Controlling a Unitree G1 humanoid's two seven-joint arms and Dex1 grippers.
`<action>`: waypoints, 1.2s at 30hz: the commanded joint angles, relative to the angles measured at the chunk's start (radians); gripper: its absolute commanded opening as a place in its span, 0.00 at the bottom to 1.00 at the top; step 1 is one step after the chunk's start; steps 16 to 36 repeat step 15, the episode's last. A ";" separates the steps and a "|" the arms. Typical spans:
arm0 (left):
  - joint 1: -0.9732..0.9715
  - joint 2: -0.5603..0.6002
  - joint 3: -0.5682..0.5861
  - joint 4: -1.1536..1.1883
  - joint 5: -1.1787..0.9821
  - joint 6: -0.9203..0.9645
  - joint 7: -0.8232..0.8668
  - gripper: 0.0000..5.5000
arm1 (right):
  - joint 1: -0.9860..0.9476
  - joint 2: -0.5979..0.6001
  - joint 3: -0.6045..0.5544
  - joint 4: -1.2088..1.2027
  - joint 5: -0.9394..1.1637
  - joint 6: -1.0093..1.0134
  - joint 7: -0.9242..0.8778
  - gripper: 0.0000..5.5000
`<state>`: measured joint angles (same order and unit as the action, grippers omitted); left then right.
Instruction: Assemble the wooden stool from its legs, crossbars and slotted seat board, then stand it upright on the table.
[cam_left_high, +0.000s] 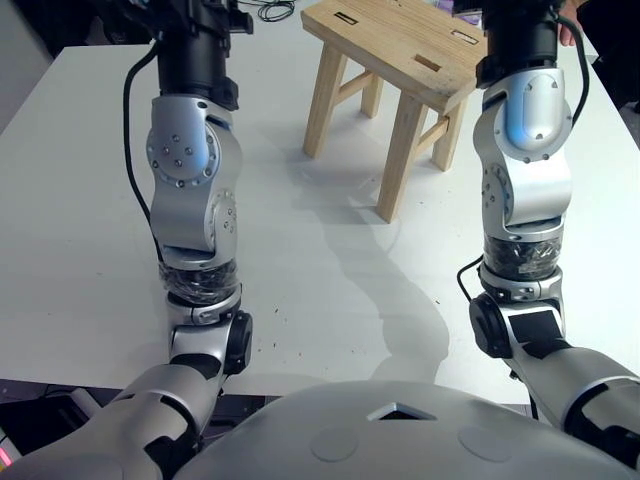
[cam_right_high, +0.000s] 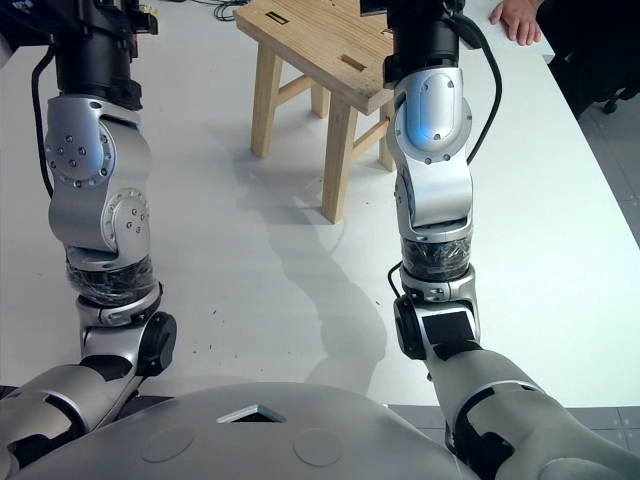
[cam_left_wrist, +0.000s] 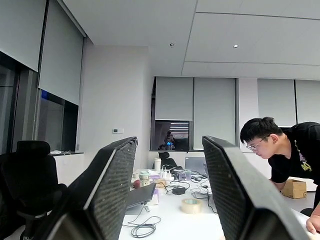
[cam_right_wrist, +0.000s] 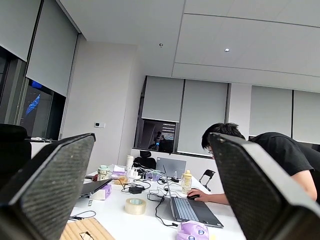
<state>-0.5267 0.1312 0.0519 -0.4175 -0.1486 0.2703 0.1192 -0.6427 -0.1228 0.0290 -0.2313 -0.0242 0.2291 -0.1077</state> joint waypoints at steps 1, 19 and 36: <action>0.000 -0.001 0.002 0.001 0.037 -0.024 -0.007 0.44 | -0.017 0.005 -0.007 0.003 -0.010 0.006 0.017 0.76; 0.015 0.006 0.014 0.038 0.079 -0.053 -0.040 0.44 | 0.049 0.012 -0.030 0.007 -0.077 -0.041 -0.013 0.76; 0.015 0.006 0.014 0.038 0.079 -0.053 -0.040 0.44 | 0.049 0.012 -0.030 0.007 -0.077 -0.041 -0.013 0.76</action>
